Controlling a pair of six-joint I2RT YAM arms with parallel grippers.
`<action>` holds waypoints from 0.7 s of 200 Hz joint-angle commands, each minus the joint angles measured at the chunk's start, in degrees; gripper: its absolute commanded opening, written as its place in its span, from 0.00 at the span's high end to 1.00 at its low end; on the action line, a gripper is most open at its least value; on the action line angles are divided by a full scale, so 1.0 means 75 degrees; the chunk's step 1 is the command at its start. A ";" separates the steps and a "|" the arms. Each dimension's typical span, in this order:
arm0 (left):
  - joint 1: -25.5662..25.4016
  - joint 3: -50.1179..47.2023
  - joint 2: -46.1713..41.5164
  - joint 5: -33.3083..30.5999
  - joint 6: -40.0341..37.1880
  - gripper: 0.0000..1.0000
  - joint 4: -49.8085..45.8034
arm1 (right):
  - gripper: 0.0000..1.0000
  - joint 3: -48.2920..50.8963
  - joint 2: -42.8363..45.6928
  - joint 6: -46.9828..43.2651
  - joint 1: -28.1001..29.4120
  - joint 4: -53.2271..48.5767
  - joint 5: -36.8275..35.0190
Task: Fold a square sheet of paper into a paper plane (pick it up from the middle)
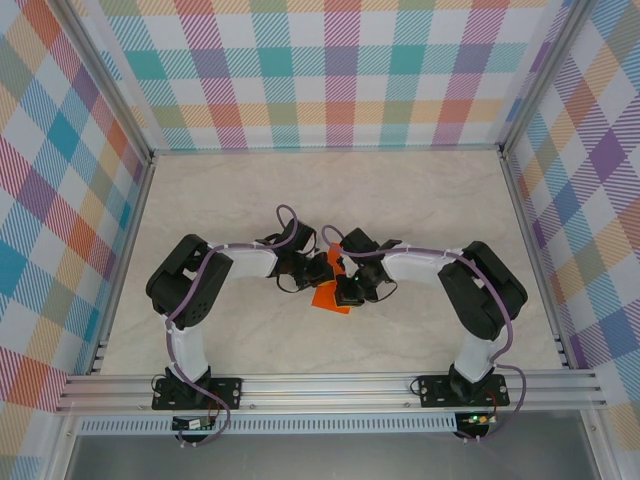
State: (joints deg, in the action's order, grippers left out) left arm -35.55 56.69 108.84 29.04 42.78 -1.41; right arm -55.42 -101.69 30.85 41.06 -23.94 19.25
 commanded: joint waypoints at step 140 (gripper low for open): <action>-0.0088 -0.0427 0.0744 -0.1024 0.0108 1.00 -0.1300 | 1.00 -0.0099 -0.0146 0.0072 -0.0271 0.0869 0.0036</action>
State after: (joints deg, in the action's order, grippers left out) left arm -35.55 56.69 108.90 29.08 42.83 -1.39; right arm -54.81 -100.75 31.29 39.35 -16.47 19.86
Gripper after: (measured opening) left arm 0.040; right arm 0.045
